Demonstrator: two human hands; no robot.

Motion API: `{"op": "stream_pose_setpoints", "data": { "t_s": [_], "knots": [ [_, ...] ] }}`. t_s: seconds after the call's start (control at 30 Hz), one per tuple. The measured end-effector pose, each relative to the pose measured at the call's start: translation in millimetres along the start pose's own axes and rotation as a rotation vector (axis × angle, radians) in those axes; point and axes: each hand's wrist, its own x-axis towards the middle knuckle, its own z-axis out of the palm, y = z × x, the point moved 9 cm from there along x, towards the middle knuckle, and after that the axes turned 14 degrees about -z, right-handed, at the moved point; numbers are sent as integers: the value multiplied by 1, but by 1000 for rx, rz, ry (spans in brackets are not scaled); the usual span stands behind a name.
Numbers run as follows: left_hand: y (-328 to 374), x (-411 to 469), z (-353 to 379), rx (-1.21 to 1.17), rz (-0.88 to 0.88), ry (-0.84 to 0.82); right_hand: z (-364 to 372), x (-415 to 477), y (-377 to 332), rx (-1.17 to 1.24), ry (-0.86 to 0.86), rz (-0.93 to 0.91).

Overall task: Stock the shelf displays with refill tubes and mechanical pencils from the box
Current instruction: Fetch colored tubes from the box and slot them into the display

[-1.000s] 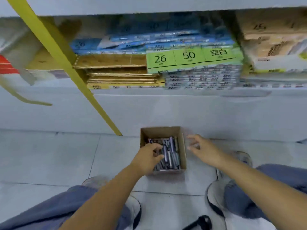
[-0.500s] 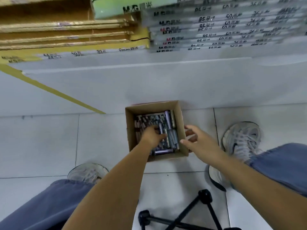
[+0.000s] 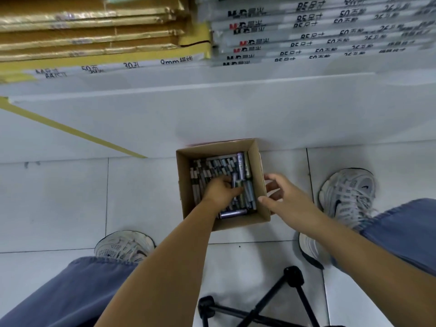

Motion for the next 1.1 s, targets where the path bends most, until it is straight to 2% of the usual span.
{"op": "stream_pose_setpoints", "data": {
  "t_s": [0.3,0.5,0.77,0.87,1.1],
  "knots": [
    [5,-3,2,78,31,18,2,-1,5,48,14,-3],
    [8,-3,-22,-185,-13,46,3,-2,6,50,-3,-5],
    [27,3,-9,-323,-83,74,3,0,6,75,-17,-4],
    [25,5,-7,-275,-79,94,3,0,6,61,-17,-5],
    [24,8,-2,-275,-109,27,4,1,9,77,-22,-5]
  ]
}}
